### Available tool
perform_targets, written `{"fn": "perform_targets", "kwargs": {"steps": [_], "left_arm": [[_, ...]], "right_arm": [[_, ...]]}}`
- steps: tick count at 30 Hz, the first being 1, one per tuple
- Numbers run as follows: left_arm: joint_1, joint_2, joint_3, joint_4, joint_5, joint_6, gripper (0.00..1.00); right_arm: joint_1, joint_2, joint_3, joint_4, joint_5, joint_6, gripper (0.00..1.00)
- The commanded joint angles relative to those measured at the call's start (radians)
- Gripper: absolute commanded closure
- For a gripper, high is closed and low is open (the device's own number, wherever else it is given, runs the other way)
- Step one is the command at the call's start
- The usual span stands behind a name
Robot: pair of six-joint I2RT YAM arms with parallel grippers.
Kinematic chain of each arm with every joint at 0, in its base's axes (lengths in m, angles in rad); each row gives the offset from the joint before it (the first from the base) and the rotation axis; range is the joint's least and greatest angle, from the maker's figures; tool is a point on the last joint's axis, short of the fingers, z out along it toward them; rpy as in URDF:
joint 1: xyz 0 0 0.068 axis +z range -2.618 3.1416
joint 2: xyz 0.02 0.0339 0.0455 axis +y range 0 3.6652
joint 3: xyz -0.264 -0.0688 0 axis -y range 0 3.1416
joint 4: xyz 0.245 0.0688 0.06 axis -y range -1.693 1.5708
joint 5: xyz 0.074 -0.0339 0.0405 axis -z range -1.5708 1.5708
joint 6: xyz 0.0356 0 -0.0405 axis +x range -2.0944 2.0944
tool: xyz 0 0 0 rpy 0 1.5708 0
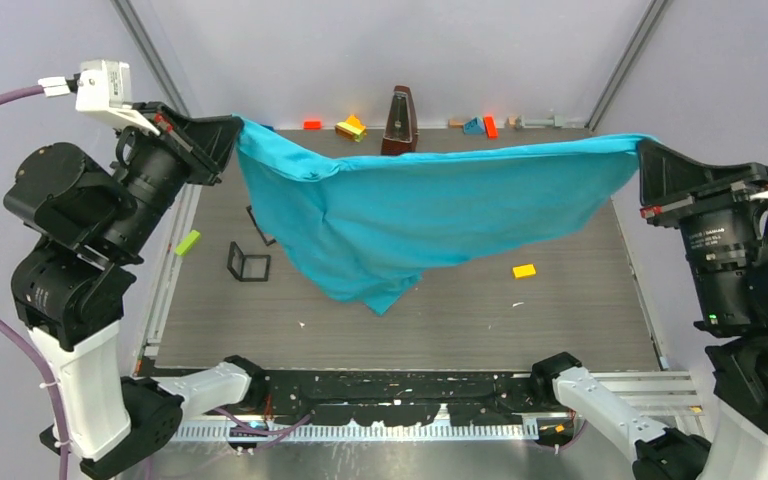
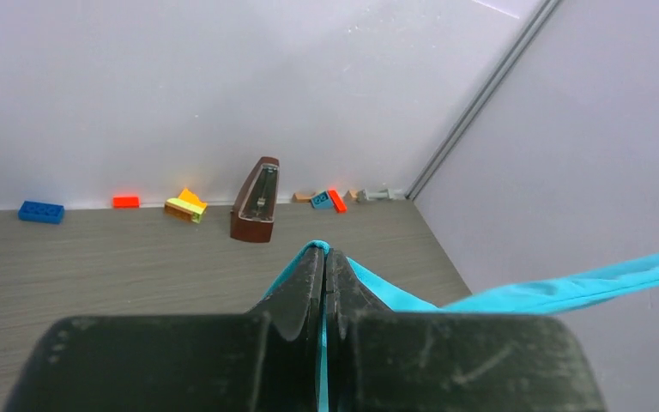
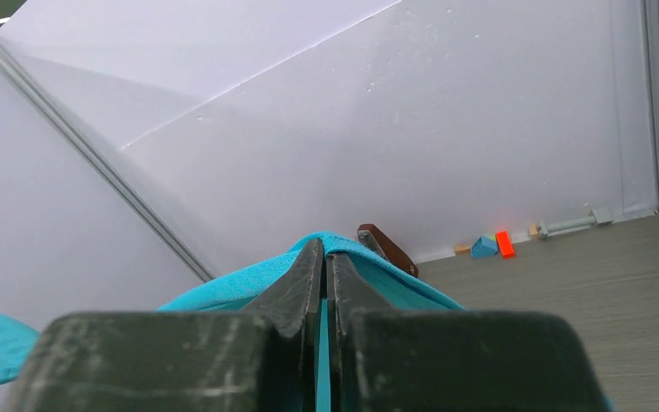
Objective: Pin the brooch onto the clothing
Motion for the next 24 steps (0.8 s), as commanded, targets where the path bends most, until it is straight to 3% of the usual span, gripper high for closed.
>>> {"fn": "perform_targets", "kwargs": {"steps": [1, 6, 9, 13, 17, 24], "left_arm": [[0.003, 0.030, -0.032, -0.020, 0.031, 0.056, 1.00], [0.034, 0.131, -0.141, 0.006, -0.019, 0.085, 1.00], [0.116, 0.189, -0.206, 0.073, 0.025, 0.071, 1.00], [0.246, 0.280, -0.202, 0.156, 0.118, 0.052, 1.00], [0.314, 0.407, -0.031, 0.190, 0.269, 0.054, 1.00], [0.331, 0.551, 0.352, 0.108, 0.361, 0.084, 1.00]], "right_arm": [[-0.003, 0.022, -0.034, -0.013, 0.013, -0.043, 1.00], [-0.003, 0.060, -0.235, 0.108, 0.170, -0.052, 1.00], [-0.003, 0.110, -0.336, 0.214, 0.209, -0.055, 1.00], [-0.008, 0.219, -0.352, 0.335, 0.221, -0.066, 1.00], [-0.051, 0.325, -0.256, 0.413, 0.167, -0.071, 1.00], [-0.141, 0.401, -0.058, 0.434, 0.056, -0.081, 1.00]]}}
